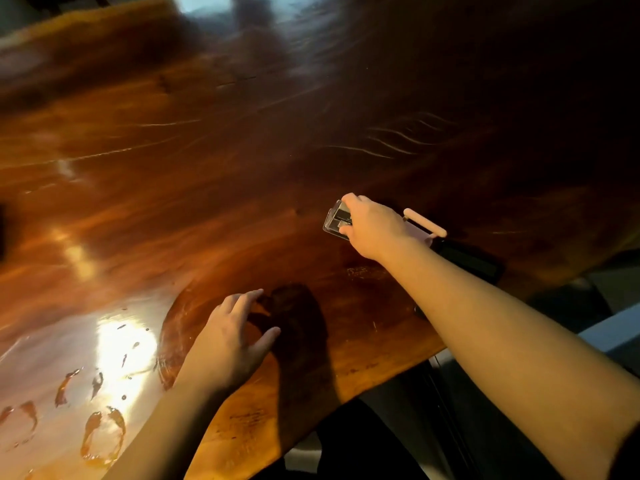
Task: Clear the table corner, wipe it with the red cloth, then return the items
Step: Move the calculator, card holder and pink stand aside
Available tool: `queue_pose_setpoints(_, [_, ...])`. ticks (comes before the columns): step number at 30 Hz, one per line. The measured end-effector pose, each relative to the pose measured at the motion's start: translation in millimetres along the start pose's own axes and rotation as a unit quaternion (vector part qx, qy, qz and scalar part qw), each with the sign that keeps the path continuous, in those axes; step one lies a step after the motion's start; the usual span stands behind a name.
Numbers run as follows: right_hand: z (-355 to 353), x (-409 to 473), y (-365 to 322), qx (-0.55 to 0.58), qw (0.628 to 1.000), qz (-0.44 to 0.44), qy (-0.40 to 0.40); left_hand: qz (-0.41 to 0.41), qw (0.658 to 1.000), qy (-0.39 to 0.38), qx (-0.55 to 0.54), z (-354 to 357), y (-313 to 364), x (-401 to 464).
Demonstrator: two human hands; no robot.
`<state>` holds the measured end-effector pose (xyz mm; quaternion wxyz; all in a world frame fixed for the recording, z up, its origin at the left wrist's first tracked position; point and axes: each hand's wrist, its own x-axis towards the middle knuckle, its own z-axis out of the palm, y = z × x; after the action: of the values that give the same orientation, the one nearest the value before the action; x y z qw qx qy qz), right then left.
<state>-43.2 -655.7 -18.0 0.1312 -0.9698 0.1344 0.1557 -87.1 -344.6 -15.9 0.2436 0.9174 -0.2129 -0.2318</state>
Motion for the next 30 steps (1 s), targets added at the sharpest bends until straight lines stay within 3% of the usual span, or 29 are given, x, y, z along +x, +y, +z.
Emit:
queue_pose_setpoints(11, [6.9,2.2,1.2,-0.046,0.998,-0.012,-0.048,-0.083,0.995,0.052,-0.009,8.2,-2.3,-44.0])
queue_pose_setpoints(18, [-6.6,-41.0,-31.9,0.017,0.998,-0.049,0.024,-0.093,0.991,0.094,-0.029,-20.5,-14.4,-62.9])
queue_pose_setpoints(30, [-35.3,-208.3,-128.6,0.205,0.97,-0.064,0.116,0.079,0.993,0.082,-0.018,-121.5,-33.6,-99.2])
